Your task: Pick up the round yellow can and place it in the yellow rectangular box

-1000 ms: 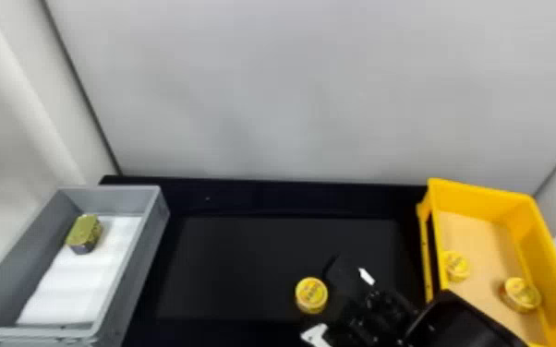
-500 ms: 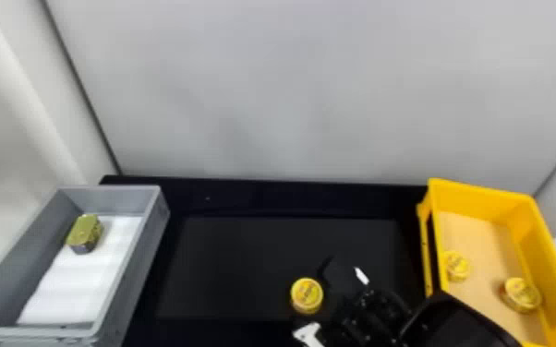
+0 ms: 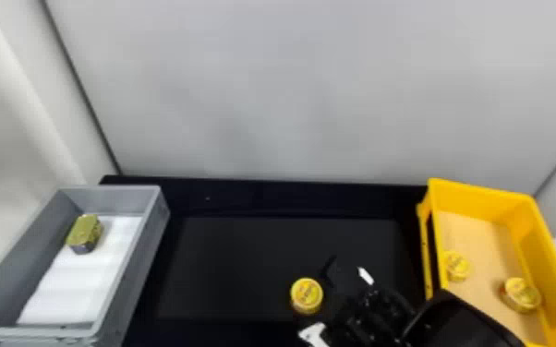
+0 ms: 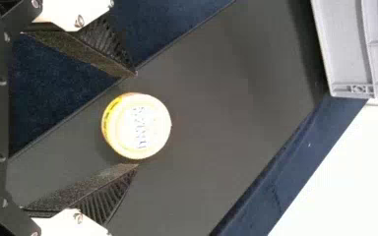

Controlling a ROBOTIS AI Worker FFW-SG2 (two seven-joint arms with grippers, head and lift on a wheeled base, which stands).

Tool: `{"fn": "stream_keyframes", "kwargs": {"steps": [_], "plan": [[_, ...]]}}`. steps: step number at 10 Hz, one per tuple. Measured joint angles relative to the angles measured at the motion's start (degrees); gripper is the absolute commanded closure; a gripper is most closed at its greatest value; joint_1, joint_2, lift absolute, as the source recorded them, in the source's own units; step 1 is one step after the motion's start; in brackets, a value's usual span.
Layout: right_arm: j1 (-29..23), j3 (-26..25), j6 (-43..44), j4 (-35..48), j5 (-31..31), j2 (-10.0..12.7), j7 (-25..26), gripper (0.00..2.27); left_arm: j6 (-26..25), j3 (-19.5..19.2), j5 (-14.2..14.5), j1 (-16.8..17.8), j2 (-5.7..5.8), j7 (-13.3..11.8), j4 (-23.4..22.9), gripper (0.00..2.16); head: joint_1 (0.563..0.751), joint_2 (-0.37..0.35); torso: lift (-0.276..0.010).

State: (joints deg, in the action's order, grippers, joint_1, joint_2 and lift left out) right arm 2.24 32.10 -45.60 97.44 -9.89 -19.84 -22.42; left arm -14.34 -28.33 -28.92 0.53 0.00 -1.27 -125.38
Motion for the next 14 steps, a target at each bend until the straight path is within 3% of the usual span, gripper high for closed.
{"fn": "stream_keyframes", "kwargs": {"steps": [14], "plan": [[3.9,-0.9,7.3,-11.5,3.8,3.2,1.1,0.15,0.3,0.4,-0.1,-0.1,0.00,-0.1,-0.1,0.09,0.694,0.014,-0.056]]}}
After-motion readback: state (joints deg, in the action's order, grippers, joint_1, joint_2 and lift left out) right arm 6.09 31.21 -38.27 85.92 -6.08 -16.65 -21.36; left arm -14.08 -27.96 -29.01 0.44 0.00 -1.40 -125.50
